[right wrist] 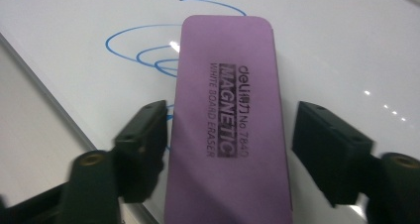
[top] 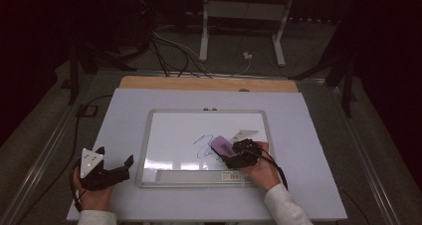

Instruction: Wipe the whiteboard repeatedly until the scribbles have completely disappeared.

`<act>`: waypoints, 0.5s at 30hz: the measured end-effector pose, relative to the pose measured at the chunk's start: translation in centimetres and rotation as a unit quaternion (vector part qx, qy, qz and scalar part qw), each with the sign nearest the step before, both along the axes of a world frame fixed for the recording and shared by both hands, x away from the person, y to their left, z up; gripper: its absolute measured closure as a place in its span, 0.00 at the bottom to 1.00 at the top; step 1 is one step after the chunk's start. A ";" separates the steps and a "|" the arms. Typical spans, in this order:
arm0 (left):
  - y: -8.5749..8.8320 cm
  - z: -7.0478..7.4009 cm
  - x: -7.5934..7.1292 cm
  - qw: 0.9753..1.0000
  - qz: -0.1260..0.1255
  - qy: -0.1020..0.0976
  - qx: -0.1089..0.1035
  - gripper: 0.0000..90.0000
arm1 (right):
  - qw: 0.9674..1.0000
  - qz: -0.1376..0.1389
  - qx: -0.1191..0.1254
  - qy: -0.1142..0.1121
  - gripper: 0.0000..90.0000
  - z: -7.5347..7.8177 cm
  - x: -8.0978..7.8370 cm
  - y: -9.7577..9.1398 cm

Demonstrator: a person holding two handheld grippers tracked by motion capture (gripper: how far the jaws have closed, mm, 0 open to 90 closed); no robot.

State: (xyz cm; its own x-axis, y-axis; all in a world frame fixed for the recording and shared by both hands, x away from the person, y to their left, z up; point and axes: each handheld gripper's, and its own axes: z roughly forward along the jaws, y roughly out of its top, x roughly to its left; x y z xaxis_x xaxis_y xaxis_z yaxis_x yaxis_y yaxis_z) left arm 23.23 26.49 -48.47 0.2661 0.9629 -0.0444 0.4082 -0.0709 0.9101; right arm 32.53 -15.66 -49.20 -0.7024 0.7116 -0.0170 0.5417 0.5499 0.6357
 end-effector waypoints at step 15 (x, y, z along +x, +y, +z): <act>0.0 0.0 -0.1 1.000 0.000 0.000 -0.001 0.01 | 1.000 0.003 -0.021 0.005 0.46 0.1 0.1 0.5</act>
